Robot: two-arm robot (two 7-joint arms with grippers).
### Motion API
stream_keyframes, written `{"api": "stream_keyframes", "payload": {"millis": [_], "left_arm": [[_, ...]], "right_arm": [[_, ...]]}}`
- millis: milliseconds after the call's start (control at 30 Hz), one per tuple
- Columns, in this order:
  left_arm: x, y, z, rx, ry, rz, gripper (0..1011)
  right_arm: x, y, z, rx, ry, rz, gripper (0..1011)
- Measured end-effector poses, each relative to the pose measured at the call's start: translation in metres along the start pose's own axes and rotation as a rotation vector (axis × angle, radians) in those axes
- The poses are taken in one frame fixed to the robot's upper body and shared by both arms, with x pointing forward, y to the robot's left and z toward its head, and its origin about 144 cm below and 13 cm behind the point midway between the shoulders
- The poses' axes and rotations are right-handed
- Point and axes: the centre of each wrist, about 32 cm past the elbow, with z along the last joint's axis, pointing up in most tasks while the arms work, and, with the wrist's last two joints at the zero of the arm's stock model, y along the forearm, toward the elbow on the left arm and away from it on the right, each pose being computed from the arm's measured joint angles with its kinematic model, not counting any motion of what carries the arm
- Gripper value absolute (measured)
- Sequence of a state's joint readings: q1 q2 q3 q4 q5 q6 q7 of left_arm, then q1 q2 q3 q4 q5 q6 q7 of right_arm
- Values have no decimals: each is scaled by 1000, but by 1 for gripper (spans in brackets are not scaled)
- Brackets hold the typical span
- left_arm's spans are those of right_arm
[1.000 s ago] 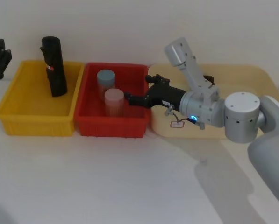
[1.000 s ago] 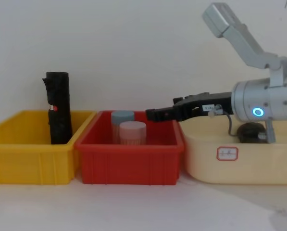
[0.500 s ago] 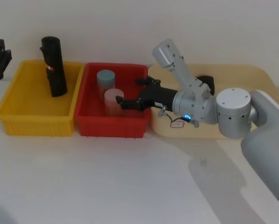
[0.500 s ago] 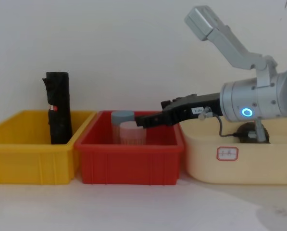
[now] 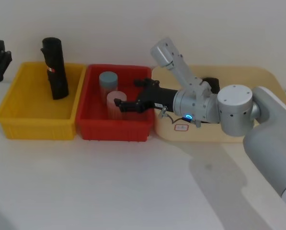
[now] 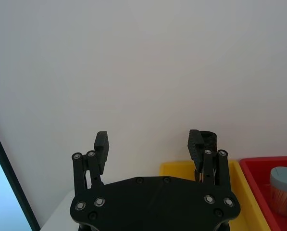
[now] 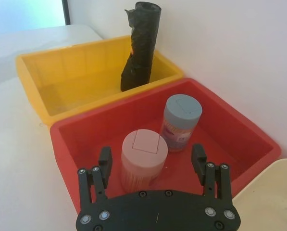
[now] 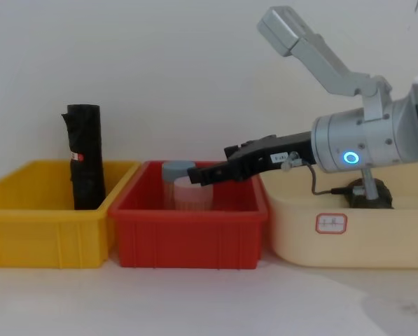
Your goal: Pick up the garbage bag with the one hand and transfer it to the other hand.
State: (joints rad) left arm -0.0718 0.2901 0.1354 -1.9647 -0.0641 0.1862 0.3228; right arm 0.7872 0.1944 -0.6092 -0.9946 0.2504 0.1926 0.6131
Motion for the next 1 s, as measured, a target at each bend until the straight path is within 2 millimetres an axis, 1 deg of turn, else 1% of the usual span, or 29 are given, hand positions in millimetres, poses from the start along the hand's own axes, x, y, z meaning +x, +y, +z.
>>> {"api": "stream_keyframes", "payload": {"millis": [500,1000], "left_arm": [[0,0,0,0,0,0,1001],[0,0,0,0,0,0,1001]], "right_arm": [[11,12,3,-24,33,35,1000],[17,24,-1,-62,27,32,1000]]}}
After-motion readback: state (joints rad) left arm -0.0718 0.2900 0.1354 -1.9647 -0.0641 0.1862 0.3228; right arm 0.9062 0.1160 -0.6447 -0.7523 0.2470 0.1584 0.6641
